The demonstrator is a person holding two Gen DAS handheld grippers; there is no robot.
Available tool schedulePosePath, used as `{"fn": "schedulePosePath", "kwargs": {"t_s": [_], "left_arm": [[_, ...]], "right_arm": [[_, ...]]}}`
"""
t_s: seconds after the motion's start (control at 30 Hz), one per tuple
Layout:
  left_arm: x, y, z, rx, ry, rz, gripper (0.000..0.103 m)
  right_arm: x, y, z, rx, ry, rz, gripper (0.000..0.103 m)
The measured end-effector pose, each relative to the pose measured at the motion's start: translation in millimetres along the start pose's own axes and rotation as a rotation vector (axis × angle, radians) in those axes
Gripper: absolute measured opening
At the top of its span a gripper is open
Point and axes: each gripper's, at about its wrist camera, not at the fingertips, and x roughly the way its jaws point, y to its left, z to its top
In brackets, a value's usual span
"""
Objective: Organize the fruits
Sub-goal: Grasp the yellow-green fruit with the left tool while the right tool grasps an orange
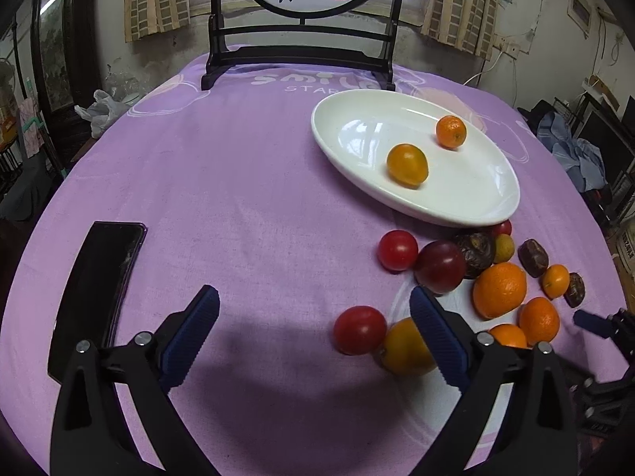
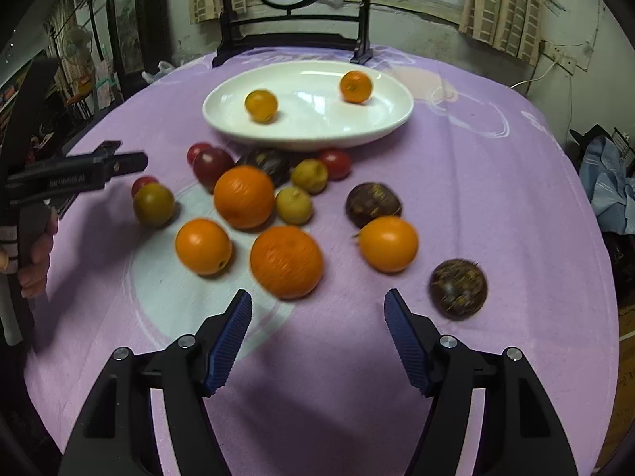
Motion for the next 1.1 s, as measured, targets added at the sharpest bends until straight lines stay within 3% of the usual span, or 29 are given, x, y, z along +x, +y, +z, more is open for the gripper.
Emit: {"fn": "schedulePosePath", "kwargs": {"t_s": [0.17, 0.4, 0.47, 0.67, 0.83, 1.1], "left_arm": [[1.4, 4.0, 1.1, -0.021, 0.003, -0.065, 0.095], [1.0, 3.0, -0.1, -0.024, 0.011, -0.083, 0.095], [-0.2, -2.8, -1.4, 0.001, 0.020, -0.093, 0.095], [-5.2, -12.8, -12.2, 0.040, 0.057, -0.122, 0.095], [-2.8, -23.3, -27.8, 0.087, 0.097, -0.103, 0.095], [14.1, -37.4, -35.2, 0.055, 0.184, -0.109, 0.095]], "right_arm": [[15.6, 11.2, 5.4, -0.010, 0.033, -0.015, 0.070], [33.5, 18.2, 23.9, -0.003, 0.021, -0.015, 0.069], [32.1, 18.0, 23.7, 0.004, 0.002, 0.004, 0.044], [25.9, 9.0, 16.7, 0.044, -0.025, 0.022, 0.044], [24.1, 5.7, 12.9, 0.058, -0.035, 0.049, 0.044], [22.1, 0.1, 10.9, 0.070, -0.034, 0.067, 0.044]]}}
